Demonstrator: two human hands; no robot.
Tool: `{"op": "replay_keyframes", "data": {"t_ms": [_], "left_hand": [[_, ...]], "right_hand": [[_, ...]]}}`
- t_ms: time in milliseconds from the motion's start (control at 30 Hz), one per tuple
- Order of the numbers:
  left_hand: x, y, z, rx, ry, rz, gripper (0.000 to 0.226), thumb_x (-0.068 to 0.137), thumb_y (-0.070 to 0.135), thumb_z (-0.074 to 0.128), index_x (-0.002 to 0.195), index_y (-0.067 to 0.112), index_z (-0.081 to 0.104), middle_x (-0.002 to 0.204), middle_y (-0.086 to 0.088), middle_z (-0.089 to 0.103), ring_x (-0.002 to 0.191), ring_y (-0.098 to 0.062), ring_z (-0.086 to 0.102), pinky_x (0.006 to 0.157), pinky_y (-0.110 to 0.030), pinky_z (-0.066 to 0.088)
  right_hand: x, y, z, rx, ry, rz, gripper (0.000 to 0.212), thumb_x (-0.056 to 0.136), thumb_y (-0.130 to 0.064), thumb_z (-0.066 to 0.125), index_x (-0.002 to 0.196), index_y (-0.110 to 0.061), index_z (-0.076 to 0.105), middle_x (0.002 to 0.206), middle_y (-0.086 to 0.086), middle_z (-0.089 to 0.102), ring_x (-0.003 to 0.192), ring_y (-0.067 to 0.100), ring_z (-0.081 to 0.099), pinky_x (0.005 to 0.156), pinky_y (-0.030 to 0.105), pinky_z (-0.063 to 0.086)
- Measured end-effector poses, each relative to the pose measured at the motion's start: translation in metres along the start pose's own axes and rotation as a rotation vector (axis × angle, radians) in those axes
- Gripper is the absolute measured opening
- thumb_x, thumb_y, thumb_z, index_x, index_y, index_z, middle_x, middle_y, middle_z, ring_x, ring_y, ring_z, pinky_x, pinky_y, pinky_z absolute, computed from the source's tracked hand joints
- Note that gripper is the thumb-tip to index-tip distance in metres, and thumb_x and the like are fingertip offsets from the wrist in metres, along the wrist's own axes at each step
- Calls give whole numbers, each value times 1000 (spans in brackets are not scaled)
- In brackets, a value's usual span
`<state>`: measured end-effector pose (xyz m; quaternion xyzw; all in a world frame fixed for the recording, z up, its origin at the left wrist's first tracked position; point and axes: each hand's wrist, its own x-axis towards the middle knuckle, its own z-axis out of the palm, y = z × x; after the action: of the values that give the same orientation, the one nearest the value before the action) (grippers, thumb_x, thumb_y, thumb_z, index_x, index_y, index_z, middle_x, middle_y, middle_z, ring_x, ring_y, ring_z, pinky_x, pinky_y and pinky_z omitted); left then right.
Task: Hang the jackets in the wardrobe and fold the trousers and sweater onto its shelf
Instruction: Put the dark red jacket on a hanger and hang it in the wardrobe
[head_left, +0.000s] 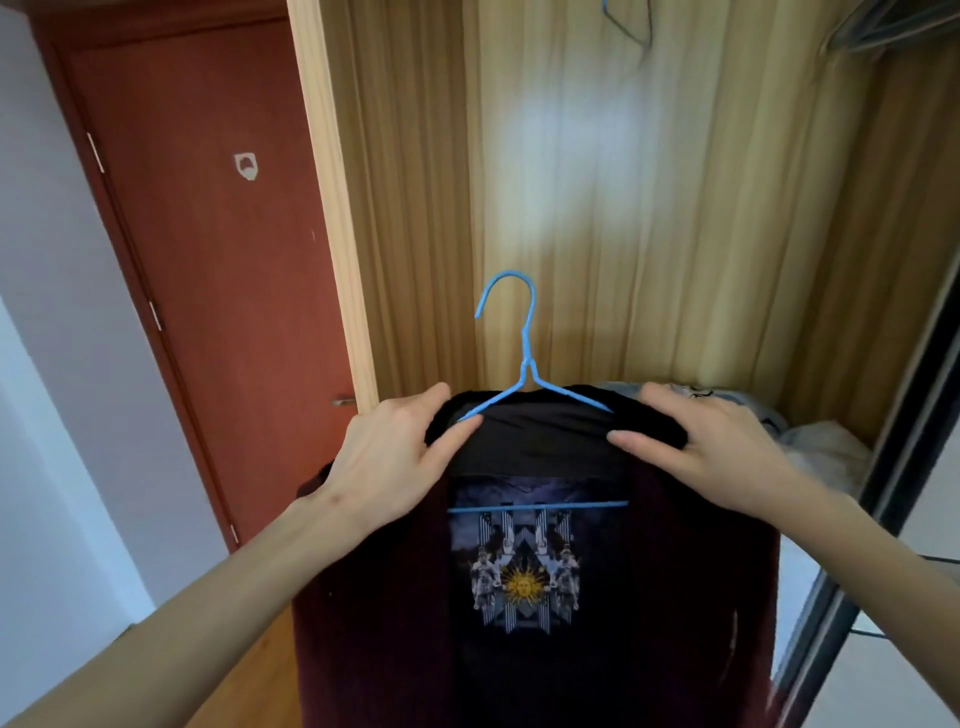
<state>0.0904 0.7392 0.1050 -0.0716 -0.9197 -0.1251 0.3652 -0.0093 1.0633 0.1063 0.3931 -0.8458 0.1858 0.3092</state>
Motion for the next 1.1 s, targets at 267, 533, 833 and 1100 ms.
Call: {"op": "replay_keyframes", "data": {"t_ms": [267, 533, 833, 1100], "left_hand": [[15, 12, 3, 40, 94, 49, 48, 99, 76, 34, 84, 30, 38, 55, 7, 45, 48, -12, 39, 50, -34, 42], [59, 42, -3, 138, 220, 298, 43, 106, 59, 36, 81, 24, 32, 61, 9, 45, 48, -18, 53, 39, -34, 40], [175, 73, -29, 287, 234, 308, 51, 102, 67, 14, 87, 24, 38, 79, 0, 66, 77, -35, 68, 54, -38, 39], [269, 76, -55, 372, 249, 271, 54, 96, 67, 4, 90, 23, 35, 87, -8, 69, 83, -43, 66, 61, -41, 38]], "right_hand": [[0, 5, -17, -12, -8, 25, 55, 94, -83, 28, 91, -32, 47, 68, -8, 56, 66, 9, 58, 59, 38, 50], [32, 21, -69, 409, -456, 121, 40, 92, -70, 62, 117, -40, 73, 106, -18, 78, 99, 5, 74, 91, 38, 59], [90, 43, -143, 209, -45, 145, 57, 85, -87, 51, 107, -39, 72, 88, -12, 76, 82, 16, 72, 83, 49, 59], [166, 40, -205, -39, 96, 71, 41, 94, -67, 49, 91, -28, 62, 76, -6, 67, 75, 20, 64, 74, 51, 54]]}}
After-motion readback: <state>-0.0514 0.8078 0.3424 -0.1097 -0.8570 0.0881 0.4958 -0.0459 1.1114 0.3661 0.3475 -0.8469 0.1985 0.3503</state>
